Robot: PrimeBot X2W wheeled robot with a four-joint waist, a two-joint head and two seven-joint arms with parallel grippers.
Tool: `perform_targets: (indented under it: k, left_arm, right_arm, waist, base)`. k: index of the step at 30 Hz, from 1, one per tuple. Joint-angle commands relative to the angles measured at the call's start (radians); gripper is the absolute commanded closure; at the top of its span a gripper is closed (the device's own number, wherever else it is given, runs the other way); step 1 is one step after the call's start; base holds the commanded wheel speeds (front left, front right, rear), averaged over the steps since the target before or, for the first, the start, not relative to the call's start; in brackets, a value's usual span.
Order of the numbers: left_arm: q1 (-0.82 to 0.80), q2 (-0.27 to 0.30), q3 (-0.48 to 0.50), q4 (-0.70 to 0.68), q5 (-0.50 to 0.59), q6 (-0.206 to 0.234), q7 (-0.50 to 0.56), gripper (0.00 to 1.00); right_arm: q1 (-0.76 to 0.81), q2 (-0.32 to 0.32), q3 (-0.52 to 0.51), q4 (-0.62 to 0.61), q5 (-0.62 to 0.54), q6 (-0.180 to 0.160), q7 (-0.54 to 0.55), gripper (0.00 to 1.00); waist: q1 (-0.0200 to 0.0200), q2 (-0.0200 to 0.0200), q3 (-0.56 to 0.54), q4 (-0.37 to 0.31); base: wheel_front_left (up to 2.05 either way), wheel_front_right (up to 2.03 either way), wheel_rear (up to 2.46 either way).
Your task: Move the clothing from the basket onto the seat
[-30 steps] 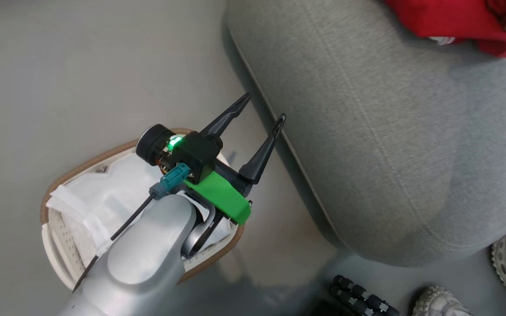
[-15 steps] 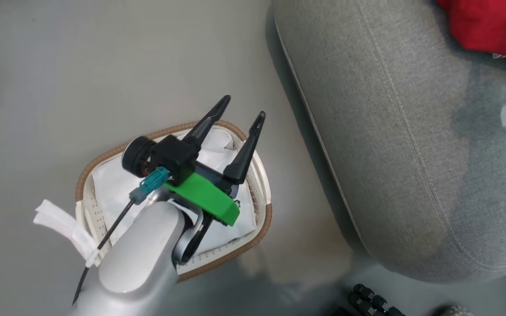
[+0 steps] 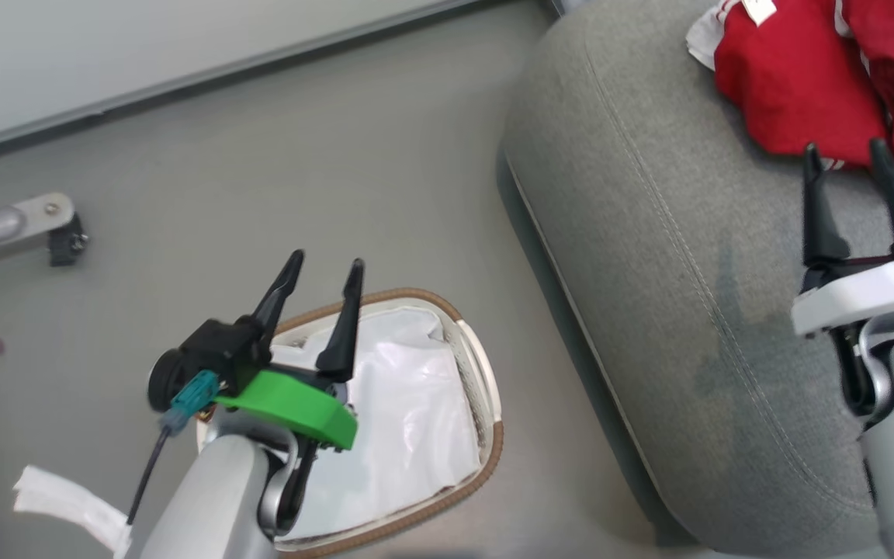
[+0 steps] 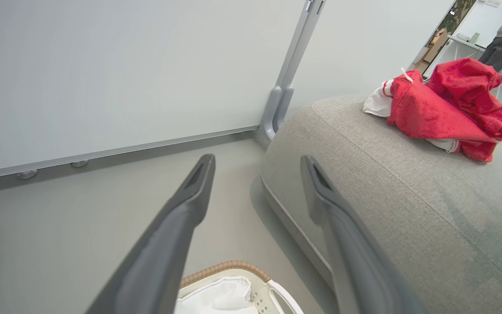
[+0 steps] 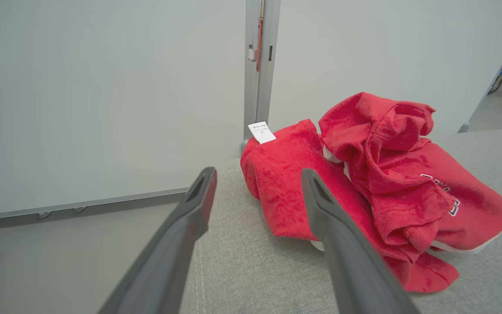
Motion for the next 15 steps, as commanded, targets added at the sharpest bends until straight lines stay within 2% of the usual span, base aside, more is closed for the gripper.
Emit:
perform_targets:
  k: [1,8,15]
  left_arm:
    - [0.034,-0.004,0.028,0.007,0.019,-0.003,-0.001,0.00]
    - [0.107,-0.028,0.175,0.031,0.093,-0.003,-0.001,0.00]
    - [0.164,-0.048,0.318,0.039,0.172,0.003,-0.001,0.00]
  right_arm:
    - [0.025,0.018,-0.003,-0.003,-0.006,-0.001,-0.002,0.00]
    - [0.068,0.102,0.012,0.021,-0.052,-0.001,-0.002,0.00]
    - [0.106,0.157,0.031,0.037,-0.104,-0.001,-0.002,0.00]
  waist:
    - [0.0000,0.0000,-0.090,0.080]
    - [0.0000,0.0000,-0.151,0.177]
    - [0.0000,0.0000,-0.199,0.250]
  base:
    - [0.00,0.00,0.00]
    - [0.00,0.00,0.00]
    - [0.00,0.00,0.00]
